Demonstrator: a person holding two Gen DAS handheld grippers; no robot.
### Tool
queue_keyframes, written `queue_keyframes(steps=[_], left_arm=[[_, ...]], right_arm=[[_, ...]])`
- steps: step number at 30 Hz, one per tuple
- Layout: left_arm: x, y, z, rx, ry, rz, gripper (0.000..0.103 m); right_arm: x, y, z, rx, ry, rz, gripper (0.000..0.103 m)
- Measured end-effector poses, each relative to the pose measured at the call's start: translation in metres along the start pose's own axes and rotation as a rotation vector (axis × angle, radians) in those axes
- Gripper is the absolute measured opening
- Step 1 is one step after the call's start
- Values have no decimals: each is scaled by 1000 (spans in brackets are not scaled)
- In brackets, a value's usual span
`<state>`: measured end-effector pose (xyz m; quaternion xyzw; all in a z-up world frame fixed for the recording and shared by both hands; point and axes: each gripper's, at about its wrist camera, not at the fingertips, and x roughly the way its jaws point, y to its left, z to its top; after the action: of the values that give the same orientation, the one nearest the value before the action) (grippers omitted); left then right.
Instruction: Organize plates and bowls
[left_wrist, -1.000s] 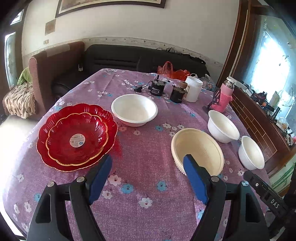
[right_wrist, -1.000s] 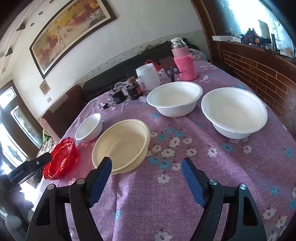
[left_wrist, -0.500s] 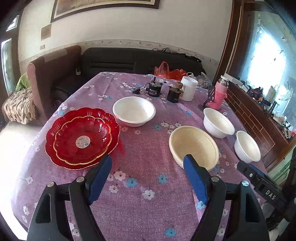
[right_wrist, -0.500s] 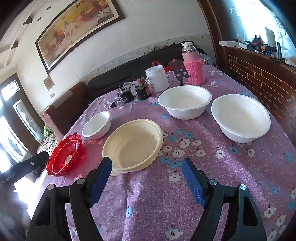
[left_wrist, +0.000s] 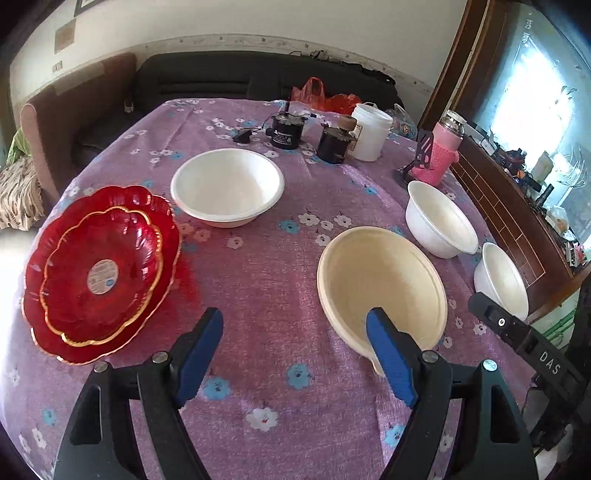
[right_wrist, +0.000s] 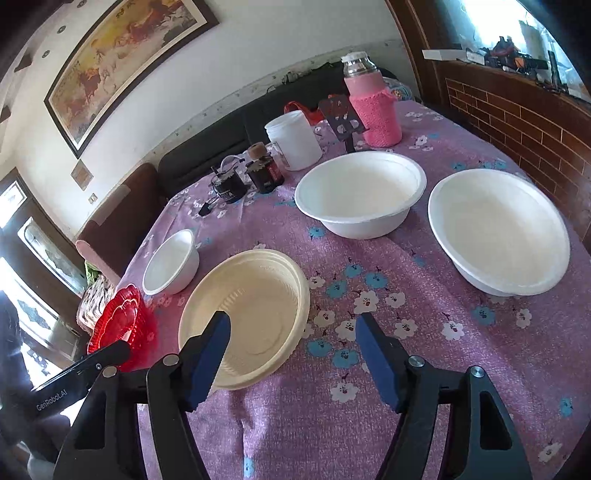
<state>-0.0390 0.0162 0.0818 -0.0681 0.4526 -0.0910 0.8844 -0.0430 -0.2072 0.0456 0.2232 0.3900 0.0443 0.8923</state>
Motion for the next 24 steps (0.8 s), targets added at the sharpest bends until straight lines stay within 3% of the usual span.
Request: queue_keyframes(steps=[8, 10, 12, 15, 20, 24], left_arm=[[71, -3, 20, -58, 93, -2, 76], [80, -5, 21, -53, 99, -3, 67], [88, -9, 21, -41, 120, -1, 48], [98, -12, 20, -28, 143, -6, 30], [101, -13, 20, -29, 143, -32, 22], [97, -18, 18, -17, 140, -46, 12]], right_arm=[[41, -8, 4, 42, 70, 14, 71], [47, -5, 5, 30, 83, 12, 68], [53, -4, 4, 27, 94, 11, 64], [62, -3, 3, 29, 113, 7, 59], [74, -1, 0, 28, 144, 13, 45], [79, 0, -4, 35, 162, 27, 23]])
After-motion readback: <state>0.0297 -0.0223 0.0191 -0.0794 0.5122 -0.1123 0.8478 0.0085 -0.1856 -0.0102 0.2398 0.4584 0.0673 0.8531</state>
